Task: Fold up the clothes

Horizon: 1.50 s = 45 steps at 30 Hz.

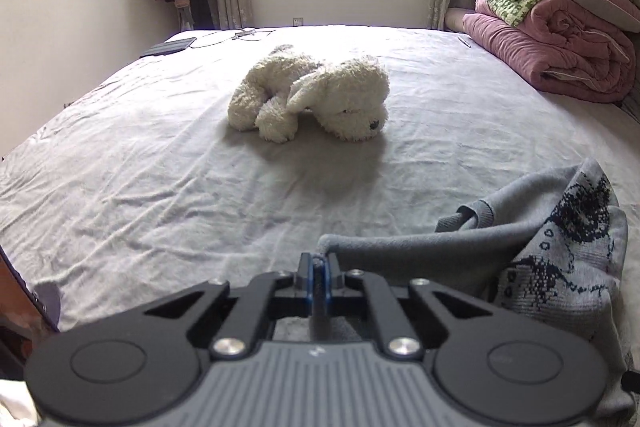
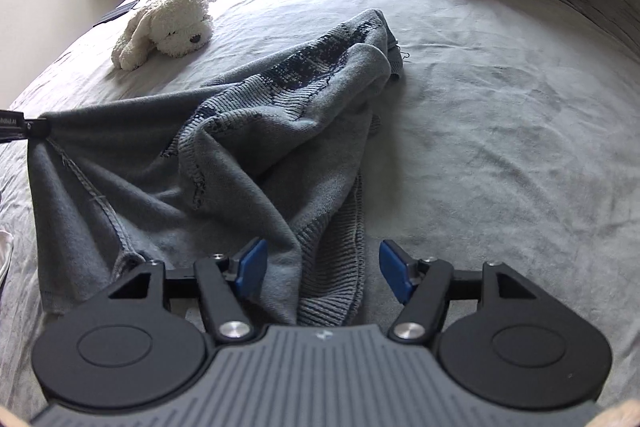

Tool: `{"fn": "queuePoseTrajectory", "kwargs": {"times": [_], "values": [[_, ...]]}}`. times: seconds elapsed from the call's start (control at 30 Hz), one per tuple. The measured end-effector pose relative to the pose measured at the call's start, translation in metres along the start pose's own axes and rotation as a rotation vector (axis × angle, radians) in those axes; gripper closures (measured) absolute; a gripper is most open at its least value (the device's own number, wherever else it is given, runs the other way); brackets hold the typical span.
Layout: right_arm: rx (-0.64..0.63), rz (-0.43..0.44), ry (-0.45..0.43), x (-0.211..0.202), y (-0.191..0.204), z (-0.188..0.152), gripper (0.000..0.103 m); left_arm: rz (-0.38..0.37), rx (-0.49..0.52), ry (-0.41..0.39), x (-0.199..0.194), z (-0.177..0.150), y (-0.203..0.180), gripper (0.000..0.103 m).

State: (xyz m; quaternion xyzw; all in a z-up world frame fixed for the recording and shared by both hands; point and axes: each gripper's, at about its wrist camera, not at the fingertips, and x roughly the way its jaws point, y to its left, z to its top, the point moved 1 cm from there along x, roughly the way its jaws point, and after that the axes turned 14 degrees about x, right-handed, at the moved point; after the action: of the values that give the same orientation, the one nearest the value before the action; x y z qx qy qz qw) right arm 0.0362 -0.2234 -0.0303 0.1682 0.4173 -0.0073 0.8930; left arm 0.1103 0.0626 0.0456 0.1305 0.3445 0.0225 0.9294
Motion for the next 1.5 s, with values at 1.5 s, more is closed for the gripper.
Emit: {"fn": "queuePoseTrajectory", "kwargs": {"times": [1.5], "values": [[0.083,0.020,0.048,0.034,-0.021,0.022,0.033,0.184,0.066,-0.017,0.129,0.120,0.001,0.067]]}}
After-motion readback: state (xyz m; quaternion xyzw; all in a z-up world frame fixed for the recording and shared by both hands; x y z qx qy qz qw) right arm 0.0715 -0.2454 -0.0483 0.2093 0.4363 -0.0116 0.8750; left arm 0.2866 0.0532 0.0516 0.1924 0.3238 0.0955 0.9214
